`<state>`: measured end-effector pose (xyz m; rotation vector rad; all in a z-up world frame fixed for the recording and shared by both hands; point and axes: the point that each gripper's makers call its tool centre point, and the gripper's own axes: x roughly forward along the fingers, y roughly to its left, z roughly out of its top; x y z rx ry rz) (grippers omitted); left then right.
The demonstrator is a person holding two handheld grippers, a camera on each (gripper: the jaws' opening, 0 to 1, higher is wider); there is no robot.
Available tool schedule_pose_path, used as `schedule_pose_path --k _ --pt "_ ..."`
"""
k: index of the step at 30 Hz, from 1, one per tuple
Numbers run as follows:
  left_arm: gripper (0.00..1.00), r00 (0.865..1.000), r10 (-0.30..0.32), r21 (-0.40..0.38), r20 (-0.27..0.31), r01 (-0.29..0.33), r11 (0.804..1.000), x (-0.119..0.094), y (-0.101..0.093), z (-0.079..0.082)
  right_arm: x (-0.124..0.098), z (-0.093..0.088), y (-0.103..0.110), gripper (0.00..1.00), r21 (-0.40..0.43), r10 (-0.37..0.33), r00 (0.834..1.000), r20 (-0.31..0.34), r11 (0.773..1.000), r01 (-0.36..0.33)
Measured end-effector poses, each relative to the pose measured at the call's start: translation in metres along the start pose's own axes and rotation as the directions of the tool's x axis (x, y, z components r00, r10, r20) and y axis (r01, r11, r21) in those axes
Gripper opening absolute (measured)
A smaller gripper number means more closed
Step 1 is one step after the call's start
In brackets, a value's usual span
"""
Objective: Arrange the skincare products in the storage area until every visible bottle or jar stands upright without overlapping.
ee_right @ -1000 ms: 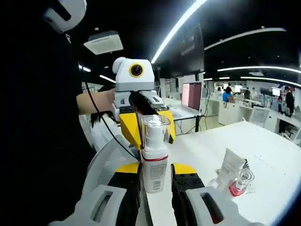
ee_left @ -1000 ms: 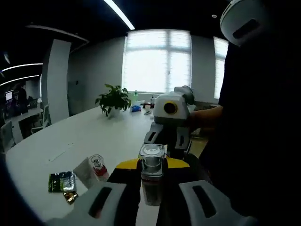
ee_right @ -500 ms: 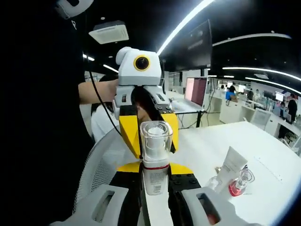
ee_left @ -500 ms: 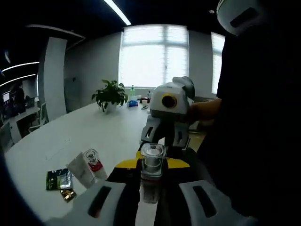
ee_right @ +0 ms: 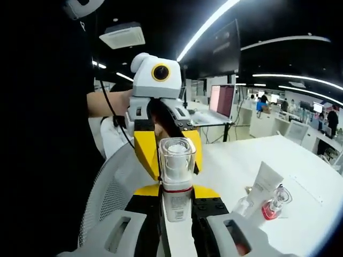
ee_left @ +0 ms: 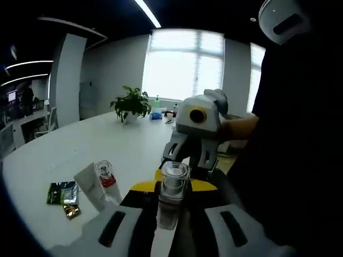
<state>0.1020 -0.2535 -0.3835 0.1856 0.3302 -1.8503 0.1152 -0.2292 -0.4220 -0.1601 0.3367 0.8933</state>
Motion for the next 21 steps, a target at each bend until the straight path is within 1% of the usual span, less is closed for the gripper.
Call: schedule_pose_path --k 6,13,19,21 --pt "0.22 1.0 0.014 -0.014 -0.002 -0.015 1.0 0.0 0.002 -0.004 0.003 -0.003 -0.001 0.1 0.0 0.009 1.0 -0.01 1.0 -0.009" --pt "0.33 0.999 0.036 -0.032 -0.014 -0.036 0.999 0.0 0.008 -0.011 0.005 -0.01 -0.008 0.1 0.009 0.005 1.0 -0.02 1.0 -0.005" --pt "0.43 0.998 0.062 -0.052 -0.025 -0.064 0.997 0.0 0.014 -0.019 0.005 -0.022 -0.018 0.1 0.023 -0.011 0.999 -0.036 1.0 0.012" --pt "0.45 0.997 0.071 -0.058 -0.027 -0.072 0.996 0.0 0.016 -0.021 0.004 -0.027 -0.022 0.1 0.03 -0.015 0.999 -0.039 0.999 0.016"
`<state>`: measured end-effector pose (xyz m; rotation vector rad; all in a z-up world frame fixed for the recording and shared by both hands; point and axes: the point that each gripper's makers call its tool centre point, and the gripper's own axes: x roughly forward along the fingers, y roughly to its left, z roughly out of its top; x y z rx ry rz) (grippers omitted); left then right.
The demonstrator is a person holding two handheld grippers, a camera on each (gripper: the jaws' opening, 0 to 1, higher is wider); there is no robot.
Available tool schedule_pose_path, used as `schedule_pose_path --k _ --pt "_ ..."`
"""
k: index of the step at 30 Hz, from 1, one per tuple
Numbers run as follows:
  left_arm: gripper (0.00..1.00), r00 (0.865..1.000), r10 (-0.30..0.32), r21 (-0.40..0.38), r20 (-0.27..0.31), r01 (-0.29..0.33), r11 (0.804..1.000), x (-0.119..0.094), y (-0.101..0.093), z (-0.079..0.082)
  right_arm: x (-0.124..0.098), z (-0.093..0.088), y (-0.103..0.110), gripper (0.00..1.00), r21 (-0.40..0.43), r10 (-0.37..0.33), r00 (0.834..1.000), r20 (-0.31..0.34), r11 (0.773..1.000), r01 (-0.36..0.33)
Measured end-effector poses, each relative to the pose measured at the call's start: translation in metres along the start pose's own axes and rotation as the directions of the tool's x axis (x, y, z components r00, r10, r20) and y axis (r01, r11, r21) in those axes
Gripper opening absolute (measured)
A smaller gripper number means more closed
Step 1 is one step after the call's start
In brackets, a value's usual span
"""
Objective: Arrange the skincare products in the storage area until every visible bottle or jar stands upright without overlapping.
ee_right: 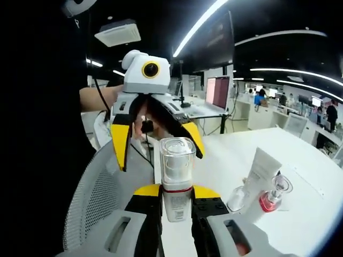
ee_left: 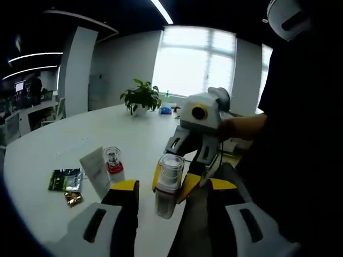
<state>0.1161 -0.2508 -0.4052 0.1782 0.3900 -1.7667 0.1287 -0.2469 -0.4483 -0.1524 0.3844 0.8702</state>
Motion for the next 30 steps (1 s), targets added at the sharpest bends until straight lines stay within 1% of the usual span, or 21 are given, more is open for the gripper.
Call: schedule_pose_path --k 4,8,14,17,19,23,26,30 --pt "0.46 1.0 0.015 -0.011 -0.01 -0.015 1.0 -0.002 0.004 -0.005 -0.002 -0.011 -0.011 0.1 0.011 -0.021 1.0 -0.018 1.0 0.021" --pt "0.53 0.999 0.041 -0.02 -0.009 -0.041 0.999 -0.003 0.008 -0.008 -0.005 -0.02 -0.021 0.1 0.01 -0.044 0.999 -0.028 0.999 0.044" --pt "0.62 0.997 0.075 -0.039 -0.01 -0.075 0.996 -0.008 0.011 -0.013 -0.008 -0.041 -0.04 0.1 0.028 -0.078 0.996 -0.05 0.996 0.079" --pt "0.64 0.996 0.089 -0.057 -0.022 -0.09 0.994 -0.01 0.015 -0.019 -0.008 -0.05 -0.051 0.1 0.045 -0.095 0.994 -0.049 0.994 0.097" --pt "0.66 0.994 0.102 -0.067 -0.023 -0.104 0.992 -0.011 0.019 -0.021 -0.008 -0.057 -0.058 0.1 0.054 -0.11 0.993 -0.049 0.992 0.113" --pt "0.71 0.992 0.124 -0.085 -0.019 -0.125 0.989 -0.012 0.024 -0.021 -0.005 -0.072 -0.068 0.1 0.073 -0.116 0.991 -0.069 0.99 0.121" --pt "0.72 0.991 0.132 -0.091 -0.023 -0.134 0.987 -0.014 0.028 -0.023 -0.003 -0.077 -0.072 0.1 0.079 -0.118 0.99 -0.077 0.989 0.124" --pt "0.74 0.988 0.152 -0.107 -0.013 -0.153 0.982 -0.016 0.035 -0.024 0.001 -0.08 -0.081 0.1 0.097 -0.133 0.989 -0.061 0.986 0.139"
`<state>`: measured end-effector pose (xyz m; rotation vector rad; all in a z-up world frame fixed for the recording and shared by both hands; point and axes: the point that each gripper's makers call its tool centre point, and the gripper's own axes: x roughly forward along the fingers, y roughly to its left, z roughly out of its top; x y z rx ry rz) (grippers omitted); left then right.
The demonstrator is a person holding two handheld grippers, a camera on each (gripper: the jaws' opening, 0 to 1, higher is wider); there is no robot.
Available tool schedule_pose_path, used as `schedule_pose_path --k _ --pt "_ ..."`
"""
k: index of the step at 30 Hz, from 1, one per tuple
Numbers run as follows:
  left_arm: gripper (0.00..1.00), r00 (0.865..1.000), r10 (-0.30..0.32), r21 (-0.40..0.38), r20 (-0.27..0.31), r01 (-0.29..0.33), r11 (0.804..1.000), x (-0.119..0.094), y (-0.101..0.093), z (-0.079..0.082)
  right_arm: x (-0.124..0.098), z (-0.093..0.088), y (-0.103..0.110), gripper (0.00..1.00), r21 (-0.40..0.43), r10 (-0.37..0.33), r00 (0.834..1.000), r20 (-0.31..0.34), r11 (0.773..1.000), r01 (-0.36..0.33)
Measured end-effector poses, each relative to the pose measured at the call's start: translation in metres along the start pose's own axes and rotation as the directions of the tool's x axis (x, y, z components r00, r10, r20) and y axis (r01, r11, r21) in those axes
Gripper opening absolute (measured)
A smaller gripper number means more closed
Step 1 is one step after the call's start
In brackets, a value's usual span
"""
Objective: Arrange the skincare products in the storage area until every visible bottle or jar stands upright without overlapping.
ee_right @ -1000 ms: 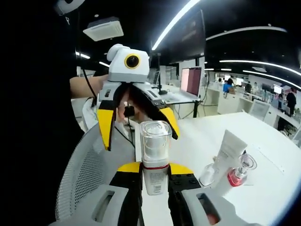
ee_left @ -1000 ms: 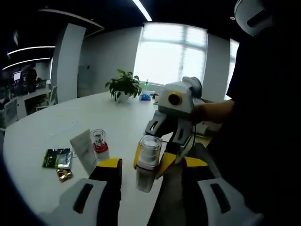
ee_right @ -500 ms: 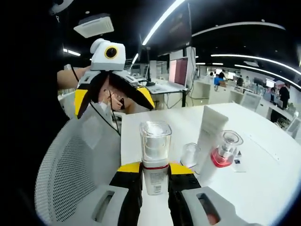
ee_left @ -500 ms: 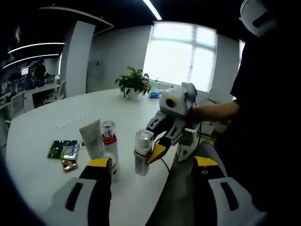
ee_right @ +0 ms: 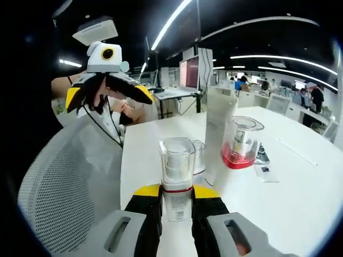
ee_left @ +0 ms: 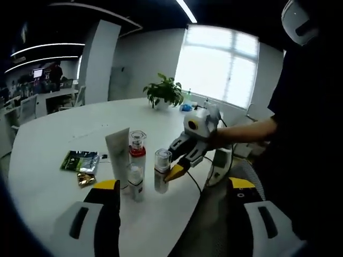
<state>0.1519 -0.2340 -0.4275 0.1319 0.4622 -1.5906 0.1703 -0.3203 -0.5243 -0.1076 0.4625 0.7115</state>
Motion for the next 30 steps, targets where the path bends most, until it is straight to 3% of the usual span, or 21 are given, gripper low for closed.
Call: schedule_pose_path --k 21,30 --pt "0.95 0.989 0.143 -0.062 -0.022 -0.144 0.988 -0.012 0.036 -0.018 0.02 -0.02 -0.022 0.1 -0.001 -0.049 0.999 -0.006 0.999 0.049" --pt "0.95 0.988 0.149 -0.066 -0.036 -0.151 0.986 -0.011 0.037 -0.019 0.023 -0.023 -0.032 0.1 -0.012 -0.048 0.999 0.018 0.999 0.048"
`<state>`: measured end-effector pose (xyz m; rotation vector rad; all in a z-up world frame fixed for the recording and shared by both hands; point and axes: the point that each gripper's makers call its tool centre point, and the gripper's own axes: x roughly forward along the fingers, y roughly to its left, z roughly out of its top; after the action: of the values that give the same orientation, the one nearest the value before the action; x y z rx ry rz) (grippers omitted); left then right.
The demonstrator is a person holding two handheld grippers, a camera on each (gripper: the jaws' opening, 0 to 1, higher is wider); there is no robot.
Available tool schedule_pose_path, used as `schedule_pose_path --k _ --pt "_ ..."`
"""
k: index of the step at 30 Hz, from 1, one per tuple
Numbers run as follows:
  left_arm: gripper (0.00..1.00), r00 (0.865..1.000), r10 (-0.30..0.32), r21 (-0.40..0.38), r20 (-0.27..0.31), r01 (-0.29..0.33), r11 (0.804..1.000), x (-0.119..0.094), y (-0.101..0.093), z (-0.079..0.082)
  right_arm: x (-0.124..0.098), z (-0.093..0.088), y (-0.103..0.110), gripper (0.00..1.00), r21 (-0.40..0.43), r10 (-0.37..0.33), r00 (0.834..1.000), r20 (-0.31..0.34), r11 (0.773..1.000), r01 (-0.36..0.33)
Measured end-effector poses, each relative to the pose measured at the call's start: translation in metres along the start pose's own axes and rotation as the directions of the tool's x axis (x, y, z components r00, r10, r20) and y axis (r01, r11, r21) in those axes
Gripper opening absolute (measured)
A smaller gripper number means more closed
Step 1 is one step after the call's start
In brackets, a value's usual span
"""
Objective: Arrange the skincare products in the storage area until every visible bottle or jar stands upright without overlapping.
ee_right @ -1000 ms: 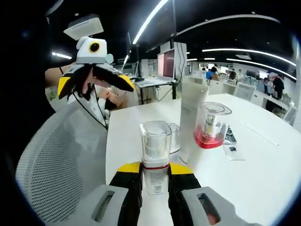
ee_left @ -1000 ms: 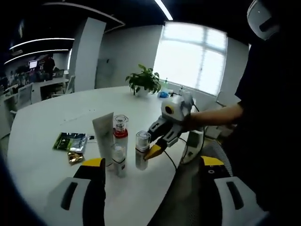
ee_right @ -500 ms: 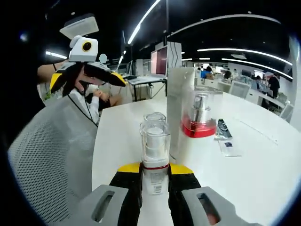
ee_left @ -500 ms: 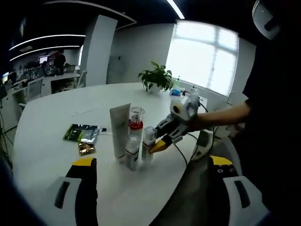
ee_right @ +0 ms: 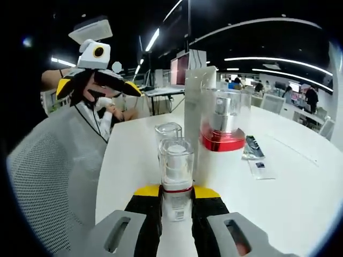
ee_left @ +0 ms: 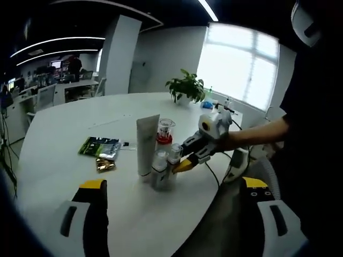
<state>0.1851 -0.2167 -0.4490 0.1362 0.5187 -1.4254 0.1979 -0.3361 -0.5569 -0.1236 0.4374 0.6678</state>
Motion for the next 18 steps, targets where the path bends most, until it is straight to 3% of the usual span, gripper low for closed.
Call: schedule_pose_path --k 18 --pt "0.95 1.0 -0.002 -0.008 -0.023 0.002 1.0 0.0067 0.0016 -0.006 0.0069 0.0047 -0.0043 0.1 -0.037 0.038 0.998 0.041 0.999 -0.036"
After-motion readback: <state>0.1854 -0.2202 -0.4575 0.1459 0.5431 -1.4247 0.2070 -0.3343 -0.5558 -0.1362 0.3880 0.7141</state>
